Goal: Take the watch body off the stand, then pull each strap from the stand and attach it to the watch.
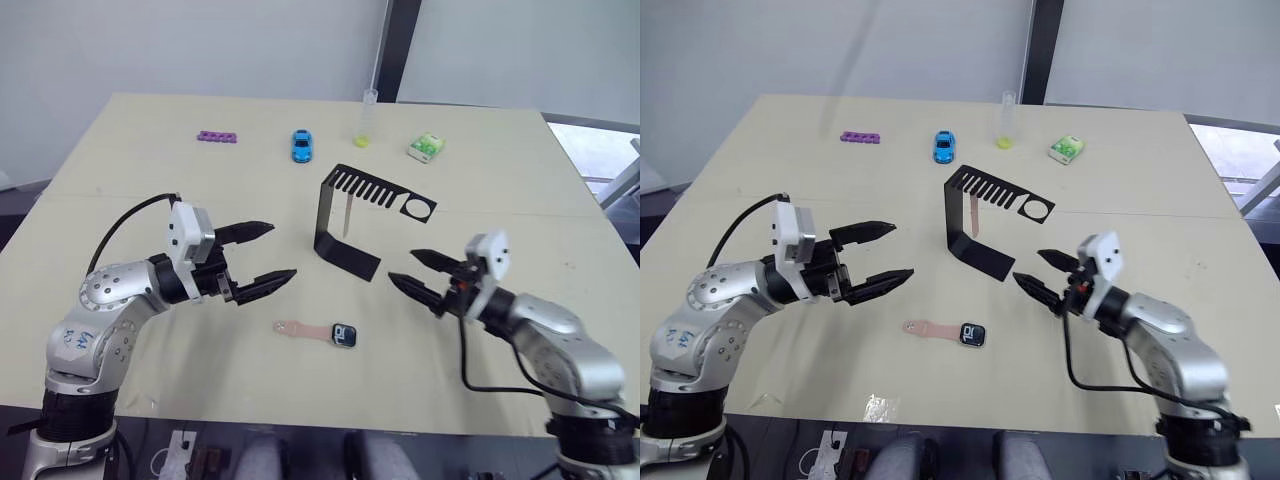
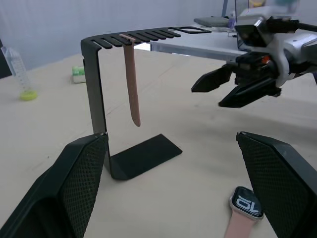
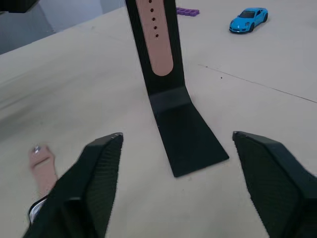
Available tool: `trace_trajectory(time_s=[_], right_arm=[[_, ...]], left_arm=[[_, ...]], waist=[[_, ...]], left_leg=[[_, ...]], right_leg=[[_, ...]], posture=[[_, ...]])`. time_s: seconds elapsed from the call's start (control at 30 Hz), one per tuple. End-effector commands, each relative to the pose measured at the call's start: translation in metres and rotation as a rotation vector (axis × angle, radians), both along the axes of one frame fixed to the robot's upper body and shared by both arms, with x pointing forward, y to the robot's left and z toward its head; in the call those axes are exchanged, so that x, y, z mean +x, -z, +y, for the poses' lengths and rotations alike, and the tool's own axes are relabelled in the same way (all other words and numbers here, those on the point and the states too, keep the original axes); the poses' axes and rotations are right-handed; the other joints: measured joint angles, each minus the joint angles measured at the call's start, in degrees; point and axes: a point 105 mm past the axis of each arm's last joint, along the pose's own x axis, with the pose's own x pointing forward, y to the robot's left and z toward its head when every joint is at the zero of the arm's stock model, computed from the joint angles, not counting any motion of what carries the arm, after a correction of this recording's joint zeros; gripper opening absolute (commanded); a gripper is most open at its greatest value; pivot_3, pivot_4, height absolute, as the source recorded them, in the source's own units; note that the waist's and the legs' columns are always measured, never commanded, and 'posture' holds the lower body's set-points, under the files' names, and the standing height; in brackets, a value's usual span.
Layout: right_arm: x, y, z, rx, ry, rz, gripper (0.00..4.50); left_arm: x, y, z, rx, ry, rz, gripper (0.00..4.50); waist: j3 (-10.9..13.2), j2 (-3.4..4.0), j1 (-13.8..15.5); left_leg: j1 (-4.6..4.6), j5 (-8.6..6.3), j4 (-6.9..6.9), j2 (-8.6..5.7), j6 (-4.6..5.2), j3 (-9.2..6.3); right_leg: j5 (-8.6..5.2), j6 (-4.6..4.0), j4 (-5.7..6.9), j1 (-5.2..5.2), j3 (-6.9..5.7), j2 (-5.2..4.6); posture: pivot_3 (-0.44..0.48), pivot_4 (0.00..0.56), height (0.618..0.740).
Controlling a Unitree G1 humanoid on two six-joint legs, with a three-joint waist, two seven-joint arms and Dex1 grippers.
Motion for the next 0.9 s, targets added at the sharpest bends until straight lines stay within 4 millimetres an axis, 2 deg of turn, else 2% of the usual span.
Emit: trace_trajectory(time_s=[0.03, 0.17, 0.3, 0.53, 0.6, 0.7, 0.8, 0.9], right_arm=[[0.018, 0.006, 0.025, -0.020, -0.016, -0.018, 2.09], [0.029, 0.015, 0.043, -0.068, -0.054, -0.027, 0.07], [0.045, 0.021, 0.046, -0.107, -0.021, -0.010, 0.02], [0.053, 0.028, 0.039, -0.138, 0.034, 0.015, 0.02], [0.057, 0.038, 0.035, -0.185, 0.061, 0.066, 0.02], [0.056, 0.052, 0.031, -0.223, 0.084, 0.136, 0.02], [0.053, 0.058, 0.032, -0.231, 0.082, 0.164, 0.02], [0.049, 0.062, 0.033, -0.235, 0.079, 0.184, 0.02]], left_arm=[[-0.006, -0.006, -0.012, 0.001, 0.037, -0.044, 4.50], [-0.008, -0.004, -0.021, -0.008, 0.063, -0.033, 4.50], [-0.008, -0.005, -0.024, -0.014, 0.061, -0.033, 4.50], [-0.010, -0.007, -0.034, -0.029, 0.047, -0.037, 4.50], [-0.009, -0.011, -0.040, -0.055, 0.041, -0.031, 4.50], [-0.008, -0.011, -0.053, -0.070, 0.022, -0.026, 4.50], [0.002, -0.008, -0.058, -0.089, -0.083, -0.028, 4.50], [0.003, -0.003, -0.067, -0.104, -0.106, -0.014, 4.50]], waist=[[0.0, 0.00, -0.1], [0.0, 0.01, 0.0], [0.0, 0.01, 0.0], [0.0, 0.01, 0.0], [0.0, 0.01, 0.0], [0.0, 0.00, -0.1], [0.0, -0.01, 0.0], [0.0, -0.04, 0.0]], left_leg=[[-0.01, 0.00, 0.00, 0.00, 0.01, 0.01], [-0.02, 0.00, 0.00, 0.02, 0.01, -0.02], [-0.03, -0.01, 0.04, -0.01, 0.01, -0.02], [-0.04, -0.01, 0.02, 0.01, 0.01, -0.04], [-0.04, 0.00, 0.04, 0.01, 0.00, -0.04], [-0.03, 0.00, 0.02, 0.01, 0.00, -0.04], [-0.01, 0.00, 0.02, 0.01, 0.00, -0.04], [0.00, 0.00, 0.04, 0.01, 0.00, -0.04]], right_leg=[[0.00, 0.00, 0.00, -0.03, 0.00, -0.01], [0.00, 0.00, 0.00, -0.04, -0.04, -0.02], [0.00, 0.00, 0.00, -0.02, -0.04, -0.05], [0.00, 0.00, -0.01, -0.02, -0.07, -0.04], [0.00, 0.00, 0.00, -0.02, -0.06, -0.04], [0.00, 0.00, 0.02, -0.01, -0.07, -0.04], [0.00, 0.00, 0.01, 0.00, -0.06, -0.04], [0.00, 0.00, 0.01, 0.03, -0.06, -0.03]], posture=[[0.000, 0.150, 0.740], [0.000, 0.150, 0.740], [0.000, 0.150, 0.740], [0.000, 0.150, 0.740], [0.000, 0.150, 0.740], [0.000, 0.150, 0.740], [0.000, 0.150, 0.740], [0.000, 0.150, 0.740]])
